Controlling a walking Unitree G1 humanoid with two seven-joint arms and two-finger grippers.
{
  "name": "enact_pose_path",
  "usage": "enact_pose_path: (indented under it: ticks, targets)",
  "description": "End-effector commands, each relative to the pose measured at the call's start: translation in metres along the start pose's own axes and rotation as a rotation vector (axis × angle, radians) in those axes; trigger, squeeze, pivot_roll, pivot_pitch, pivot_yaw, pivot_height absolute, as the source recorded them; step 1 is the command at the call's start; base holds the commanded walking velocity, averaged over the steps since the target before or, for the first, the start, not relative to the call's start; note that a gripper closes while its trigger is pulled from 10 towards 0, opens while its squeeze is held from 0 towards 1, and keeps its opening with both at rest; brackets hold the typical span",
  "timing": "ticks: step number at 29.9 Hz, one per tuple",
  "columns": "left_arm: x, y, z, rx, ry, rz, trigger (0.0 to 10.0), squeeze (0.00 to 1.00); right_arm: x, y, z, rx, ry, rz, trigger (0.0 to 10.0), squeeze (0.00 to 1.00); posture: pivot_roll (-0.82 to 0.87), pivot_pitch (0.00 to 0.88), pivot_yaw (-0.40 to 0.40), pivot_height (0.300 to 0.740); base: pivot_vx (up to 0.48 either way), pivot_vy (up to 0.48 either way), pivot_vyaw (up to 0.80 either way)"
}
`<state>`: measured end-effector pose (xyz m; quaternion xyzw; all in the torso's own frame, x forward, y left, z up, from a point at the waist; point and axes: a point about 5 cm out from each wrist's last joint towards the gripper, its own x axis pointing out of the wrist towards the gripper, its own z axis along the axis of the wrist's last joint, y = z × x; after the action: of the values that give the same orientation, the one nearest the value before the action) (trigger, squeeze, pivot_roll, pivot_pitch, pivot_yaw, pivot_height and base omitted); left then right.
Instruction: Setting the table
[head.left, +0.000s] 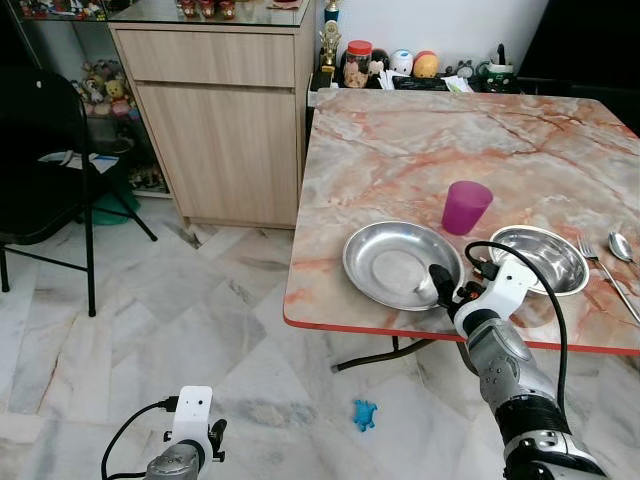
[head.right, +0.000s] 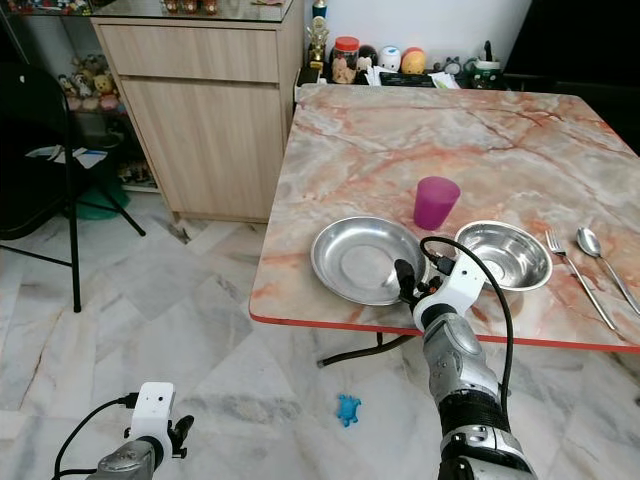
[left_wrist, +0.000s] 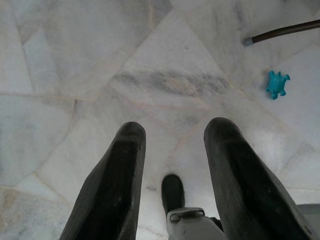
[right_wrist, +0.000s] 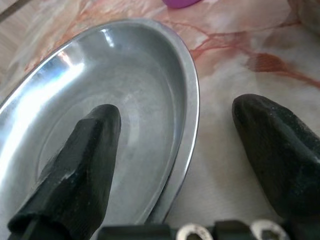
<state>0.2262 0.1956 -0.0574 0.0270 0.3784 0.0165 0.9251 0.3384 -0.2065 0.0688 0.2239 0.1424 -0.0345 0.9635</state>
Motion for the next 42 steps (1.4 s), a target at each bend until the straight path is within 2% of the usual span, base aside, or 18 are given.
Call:
enact_pose_path:
  ticks: [1, 8, 16, 37, 38, 42]
  targets:
    - [-0.0009, -0.0004, -0.0056, 0.017, 0.027, -0.001, 10.0, 0.00, 0.0018, 0.0011, -0.0010, -0.017, 0.018, 0.008, 10.0, 0.00, 0.02, 0.024, -0.028, 0.740, 0.000, 0.000, 0.00]
    - [-0.0010, 0.0000, -0.0058, 0.019, 0.028, 0.002, 10.0, 0.00, 0.0021, 0.0023, -0.0004, -0.023, 0.006, 0.031, 10.0, 0.00, 0.02, 0.026, -0.029, 0.740, 0.000, 0.000, 0.00]
    - [-0.0012, -0.0001, -0.0067, 0.018, 0.030, 0.003, 10.0, 0.00, 0.0044, 0.0075, 0.0073, -0.073, -0.029, 0.074, 10.0, 0.00, 0.02, 0.028, -0.030, 0.740, 0.000, 0.000, 0.00]
    - [-0.0013, -0.0007, -0.0076, 0.014, 0.034, 0.000, 10.0, 0.00, 0.0044, 0.0036, -0.0014, -0.082, 0.004, 0.040, 10.0, 0.00, 0.02, 0.030, -0.032, 0.740, 0.000, 0.000, 0.00]
    - [-0.0013, -0.0007, -0.0076, 0.013, 0.034, -0.001, 10.0, 0.00, 0.0044, 0.0038, -0.0012, -0.080, 0.003, 0.040, 0.0, 0.00, 0.02, 0.031, -0.032, 0.740, 0.000, 0.000, 0.00]
    - [-0.0013, -0.0011, -0.0078, 0.013, 0.035, -0.003, 10.0, 0.00, 0.0045, 0.0040, -0.0009, -0.081, 0.002, 0.044, 0.0, 0.00, 0.02, 0.032, -0.031, 0.740, 0.000, 0.000, 0.00]
